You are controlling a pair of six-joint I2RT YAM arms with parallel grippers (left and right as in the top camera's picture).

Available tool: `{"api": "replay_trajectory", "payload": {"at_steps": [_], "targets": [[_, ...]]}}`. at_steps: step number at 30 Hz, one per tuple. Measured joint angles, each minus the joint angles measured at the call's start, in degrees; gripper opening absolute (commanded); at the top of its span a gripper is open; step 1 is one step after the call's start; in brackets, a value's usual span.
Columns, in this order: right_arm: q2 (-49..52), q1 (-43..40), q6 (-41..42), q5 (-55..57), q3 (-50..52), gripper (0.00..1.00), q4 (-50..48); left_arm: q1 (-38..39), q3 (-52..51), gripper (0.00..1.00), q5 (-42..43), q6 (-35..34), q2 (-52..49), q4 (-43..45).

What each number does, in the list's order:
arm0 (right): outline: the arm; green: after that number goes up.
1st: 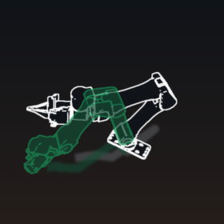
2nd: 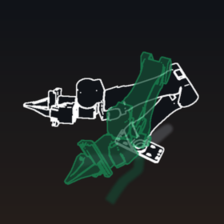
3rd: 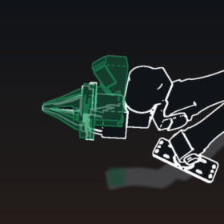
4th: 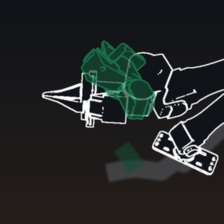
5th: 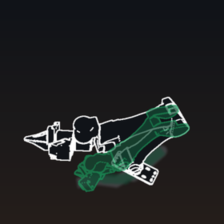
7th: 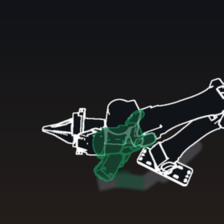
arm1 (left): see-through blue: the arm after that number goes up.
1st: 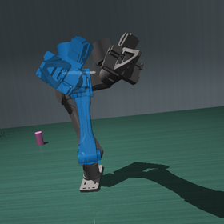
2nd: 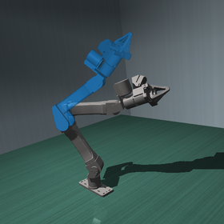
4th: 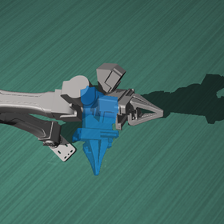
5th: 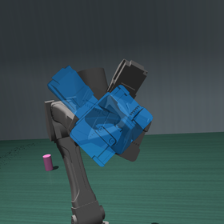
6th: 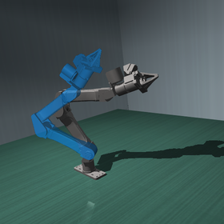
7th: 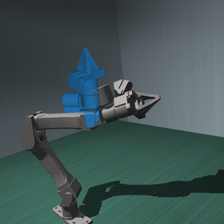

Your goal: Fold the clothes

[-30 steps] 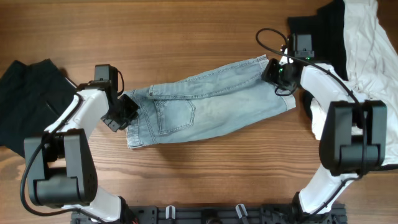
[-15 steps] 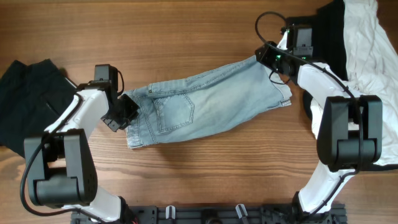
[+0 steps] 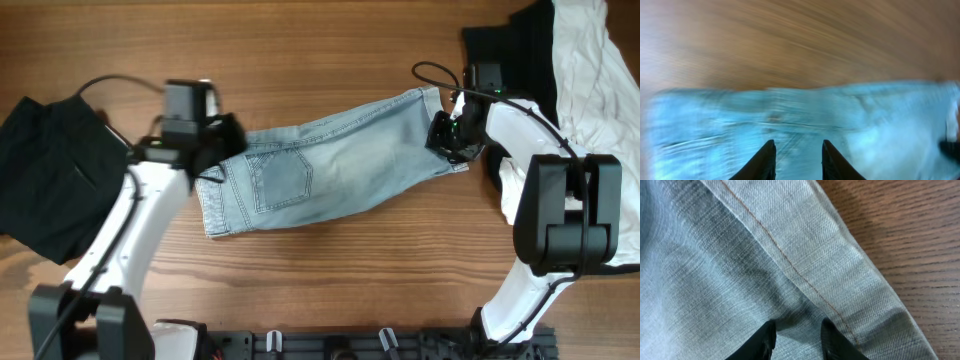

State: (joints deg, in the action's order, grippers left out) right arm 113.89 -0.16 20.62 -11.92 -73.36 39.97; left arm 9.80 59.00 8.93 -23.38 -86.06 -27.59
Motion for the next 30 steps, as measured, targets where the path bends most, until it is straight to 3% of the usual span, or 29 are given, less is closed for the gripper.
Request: {"api": "replay_trajectory", "payload": {"at_steps": [4, 6, 8, 13, 21, 24, 27, 30], "targets": [[0.0, 0.0, -0.5, 0.0, -0.1, 0.38, 0.7, 10.3, 0.0, 0.19, 0.2, 7.8, -5.9, 8.5], [0.0, 0.0, -0.8, 0.0, -0.2, 0.39, 0.8, 14.6, 0.0, 0.27, 0.2, 10.4, -9.4, 11.5], [0.0, 0.0, -1.2, 0.0, -0.2, 0.41, 1.1, 17.7, 0.0, 0.27, -0.4, 12.9, -12.1, 14.0], [-0.1, 0.0, -1.5, 0.0, -0.2, 0.43, 1.6, 22.5, 0.0, 0.09, -4.9, 20.1, -16.3, 16.1], [-0.1, 0.0, -1.7, 0.0, -0.2, 0.43, 1.6, 22.1, 0.0, 0.13, -7.4, 23.5, -21.4, 20.7], [-0.1, 0.0, -1.7, 0.0, -0.2, 0.43, 1.9, 20.7, -0.1, 0.12, -8.0, 23.6, -23.8, 27.0], [-0.1, 0.0, -1.9, 0.0, -0.3, 0.43, 2.6, 16.9, -0.1, 0.12, -12.2, 23.7, -25.7, 35.3], [-0.1, 0.0, -1.9, 0.0, -0.3, 0.43, 2.8, 11.3, 4.1, 0.09, -15.0, 20.0, -25.9, 32.7]]}}
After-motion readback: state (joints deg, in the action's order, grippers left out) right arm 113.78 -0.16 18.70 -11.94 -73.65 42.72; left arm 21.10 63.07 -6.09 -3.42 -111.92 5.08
